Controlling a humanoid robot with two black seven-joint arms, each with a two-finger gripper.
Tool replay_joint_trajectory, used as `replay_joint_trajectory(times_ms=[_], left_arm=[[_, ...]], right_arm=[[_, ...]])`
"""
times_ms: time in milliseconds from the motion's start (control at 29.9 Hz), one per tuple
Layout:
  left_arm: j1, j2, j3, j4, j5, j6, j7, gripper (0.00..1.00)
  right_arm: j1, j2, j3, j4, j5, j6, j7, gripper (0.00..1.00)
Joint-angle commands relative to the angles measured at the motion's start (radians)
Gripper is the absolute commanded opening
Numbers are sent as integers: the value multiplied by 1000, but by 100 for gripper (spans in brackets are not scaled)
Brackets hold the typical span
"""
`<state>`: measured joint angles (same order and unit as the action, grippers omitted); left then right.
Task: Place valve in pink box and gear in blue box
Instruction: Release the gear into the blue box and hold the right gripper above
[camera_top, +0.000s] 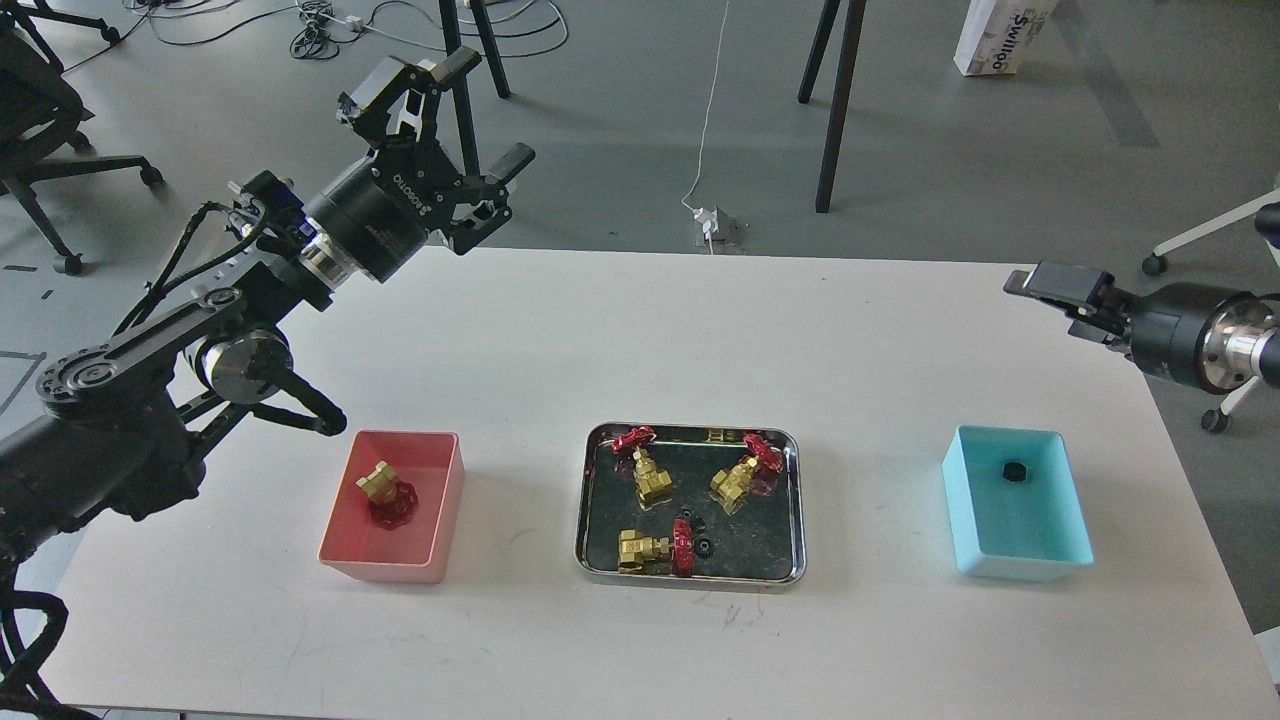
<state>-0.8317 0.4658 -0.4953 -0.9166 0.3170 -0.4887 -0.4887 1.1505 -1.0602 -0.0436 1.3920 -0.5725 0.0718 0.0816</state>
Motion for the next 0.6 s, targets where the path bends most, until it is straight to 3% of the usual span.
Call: replay_joint_trajectory(times_ms=[0, 100, 134, 200, 334, 568], left_arm=[[-69, -65, -5, 154, -9, 0, 0, 99], [-131, -114, -44, 261, -56, 0, 0, 99], [-139, -118, -67, 275, -90, 0, 0, 99], [-141, -124, -106, 301, -168, 0, 0, 99], [-135, -199, -163, 361, -269, 0, 0, 100], [-83, -233, -152, 358, -279, 0, 0, 100]], right_arm=[[-3, 38, 128, -8, 363, -85, 172, 100], [-3, 95, 163, -51, 659, -84, 372, 100], [-3, 117, 169, -80, 736, -70, 407, 100], [-6, 160, 182, -138, 877, 23, 407, 100], [-54, 232, 191, -229, 948, 389, 407, 100], [-97, 298, 252, -298, 956, 417, 407, 100]])
